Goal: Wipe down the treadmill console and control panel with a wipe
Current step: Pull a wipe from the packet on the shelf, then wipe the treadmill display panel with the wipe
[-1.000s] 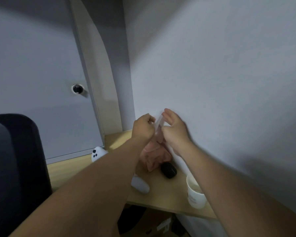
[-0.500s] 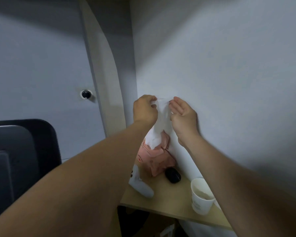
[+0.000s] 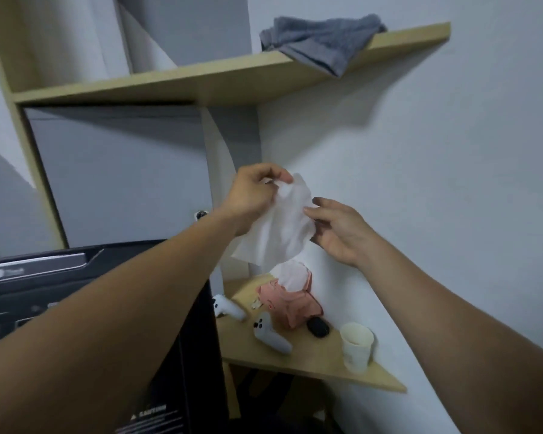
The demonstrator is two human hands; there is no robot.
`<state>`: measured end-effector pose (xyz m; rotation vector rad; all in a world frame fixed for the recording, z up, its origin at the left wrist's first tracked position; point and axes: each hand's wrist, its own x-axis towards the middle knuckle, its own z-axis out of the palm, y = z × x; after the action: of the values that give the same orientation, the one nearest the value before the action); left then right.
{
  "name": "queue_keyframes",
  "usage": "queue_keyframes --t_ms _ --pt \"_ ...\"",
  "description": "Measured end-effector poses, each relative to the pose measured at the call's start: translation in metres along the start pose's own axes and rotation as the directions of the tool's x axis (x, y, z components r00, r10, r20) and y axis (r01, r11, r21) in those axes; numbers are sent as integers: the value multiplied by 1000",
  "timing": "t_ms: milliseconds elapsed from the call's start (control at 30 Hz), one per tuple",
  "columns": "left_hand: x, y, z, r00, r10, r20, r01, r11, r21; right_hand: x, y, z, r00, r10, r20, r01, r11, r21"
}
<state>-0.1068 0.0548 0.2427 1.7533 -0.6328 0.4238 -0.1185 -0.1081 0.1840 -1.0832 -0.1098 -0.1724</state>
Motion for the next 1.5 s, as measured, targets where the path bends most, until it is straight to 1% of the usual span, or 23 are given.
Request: queue_keyframes --t_ms 67,133,200,233,333,367,433,533,567,633,733,800,833,900,967,1000,1100,1167,1233,1267,1367,1433,1500 --pt "-23 5 -25 997 -69 -31 68 996 -51 -24 -1 11 999 -38 -6 38 981 191" --pt "-49 4 -49 987 -157 45 160 984 -73 -48 12 25 994 8 107 -36 963 267" --pt "-73 -1 -72 968 -226 112 234 970 -64 -71 31 43 977 136 165 -151 985 81" --pt "-83 -3 -84 960 -258 106 267 960 -84 -79 39 50 979 159 130 -156 987 -39" --pt "-109 -4 -119 949 -314 41 316 932 -178 -96 49 78 999 32 -29 -39 968 -249" --pt "-118 -5 -130 945 -319 71 327 923 -203 -101 49 89 998 -14 -57 -2 962 -274" --pt "-139 -6 -153 919 -317 233 371 896 -245 -111 53 110 997 -52 -63 32 956 -292" --pt "-166 -3 -184 865 -328 379 421 887 -193 -130 61 142 995 -80 -52 50 900 -432" --pt "-174 0 -193 864 -336 375 425 886 -184 -135 64 152 994 -93 -53 55 869 -491" --pt "-187 4 -210 893 -358 272 418 884 -209 -146 70 169 995 -91 -43 55 848 -528" --pt "-208 7 -236 927 -374 1 362 896 -259 -164 84 191 996 46 77 -12 918 -397" --pt "-223 8 -253 925 -370 -82 335 898 -284 -175 89 206 987 104 121 -61 947 -315" --pt "-231 7 -261 927 -371 -57 341 894 -289 -179 91 214 986 114 124 -78 961 -264" --pt "-246 2 -274 926 -370 72 375 884 -280 -188 94 229 985 138 107 -119 979 -165" --pt "-260 -5 -283 919 -362 157 388 902 -189 -195 102 240 982 163 98 -149 979 -139" --pt "-266 -7 -288 920 -361 152 383 912 -150 -198 106 245 982 165 94 -150 977 -149" --pt "-278 -5 -298 948 -317 16 317 940 -130 -208 115 255 986 140 88 -121 973 -195" --pt "-281 -4 -307 964 -264 -33 263 965 -18 -215 119 259 981 148 126 -111 960 -258" --pt "-283 -4 -314 972 -232 -34 234 965 119 -221 122 263 975 149 165 -69 908 -413" --pt "-284 -5 -316 974 -224 -24 224 957 185 -223 124 264 976 133 170 -25 853 -521" --pt "-286 -5 -318 980 -196 44 158 886 435 -221 128 263 987 -23 157 143 560 -816" --pt "-285 -8 -317 983 -169 68 92 782 616 -218 127 261 974 -110 198 226 430 -874" --pt "-282 -8 -316 990 -119 71 39 729 683 -215 125 258 957 -144 252 288 369 -884"
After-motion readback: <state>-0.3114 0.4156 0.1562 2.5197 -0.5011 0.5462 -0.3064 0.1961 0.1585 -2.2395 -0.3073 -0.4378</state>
